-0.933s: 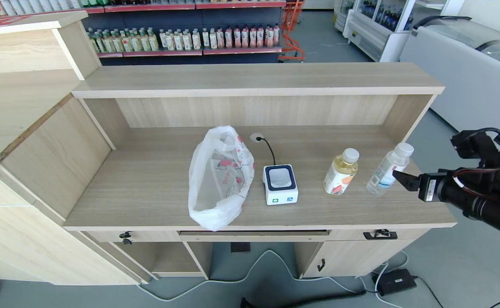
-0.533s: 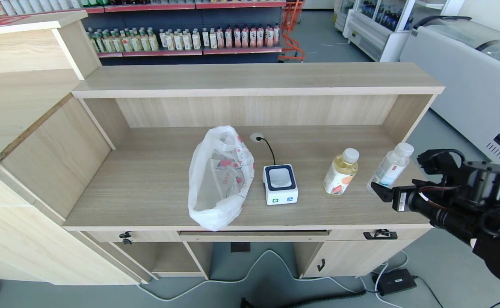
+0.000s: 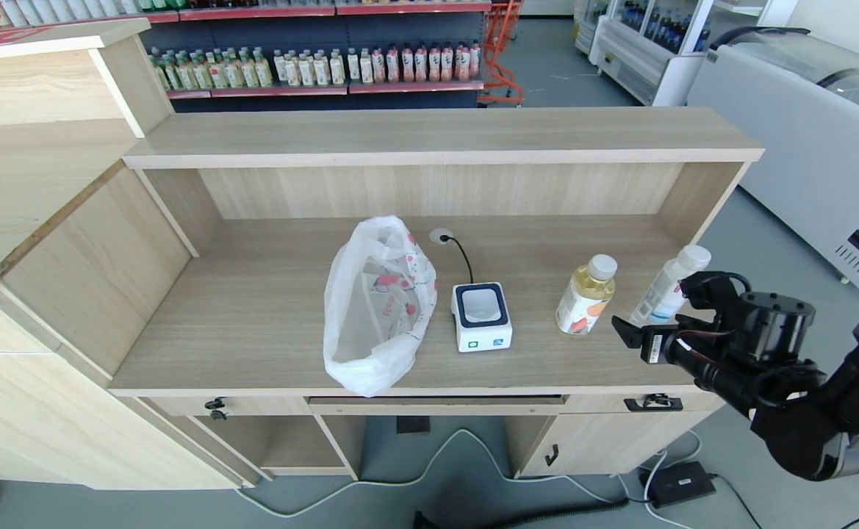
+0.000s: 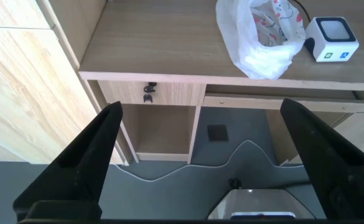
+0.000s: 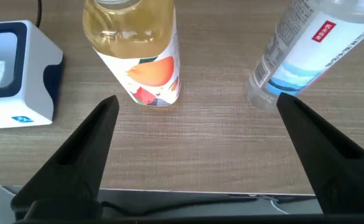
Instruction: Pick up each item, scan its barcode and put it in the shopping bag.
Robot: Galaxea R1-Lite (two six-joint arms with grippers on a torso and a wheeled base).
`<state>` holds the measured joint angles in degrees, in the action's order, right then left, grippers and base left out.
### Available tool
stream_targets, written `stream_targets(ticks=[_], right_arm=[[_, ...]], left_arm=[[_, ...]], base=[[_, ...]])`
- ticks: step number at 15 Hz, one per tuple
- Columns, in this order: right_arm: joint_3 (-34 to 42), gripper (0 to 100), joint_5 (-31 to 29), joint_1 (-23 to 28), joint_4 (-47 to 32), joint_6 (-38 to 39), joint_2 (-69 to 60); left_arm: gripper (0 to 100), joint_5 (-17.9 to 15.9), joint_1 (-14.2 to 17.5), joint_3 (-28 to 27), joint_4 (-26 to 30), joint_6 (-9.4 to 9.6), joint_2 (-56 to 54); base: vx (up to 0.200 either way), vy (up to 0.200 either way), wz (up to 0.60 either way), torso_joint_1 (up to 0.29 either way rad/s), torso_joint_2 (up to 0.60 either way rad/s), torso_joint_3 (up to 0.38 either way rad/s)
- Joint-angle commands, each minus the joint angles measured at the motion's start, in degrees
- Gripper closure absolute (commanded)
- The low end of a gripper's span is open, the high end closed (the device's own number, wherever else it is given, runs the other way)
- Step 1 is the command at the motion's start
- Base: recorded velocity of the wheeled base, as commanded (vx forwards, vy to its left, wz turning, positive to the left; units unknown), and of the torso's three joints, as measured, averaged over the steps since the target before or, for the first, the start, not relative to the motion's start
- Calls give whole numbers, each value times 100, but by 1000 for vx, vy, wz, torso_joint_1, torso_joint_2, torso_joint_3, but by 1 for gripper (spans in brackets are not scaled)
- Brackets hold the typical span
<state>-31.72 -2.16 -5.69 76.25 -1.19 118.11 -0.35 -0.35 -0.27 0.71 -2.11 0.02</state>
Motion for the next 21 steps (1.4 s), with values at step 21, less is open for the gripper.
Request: stream_targets(ticks=[21], right_arm=[[-3068,0,-30,-485,-647,-4,1899]], left_arm=[[0,0,0,0,0,0,-2]], base=[[0,0,0,0,0,0]])
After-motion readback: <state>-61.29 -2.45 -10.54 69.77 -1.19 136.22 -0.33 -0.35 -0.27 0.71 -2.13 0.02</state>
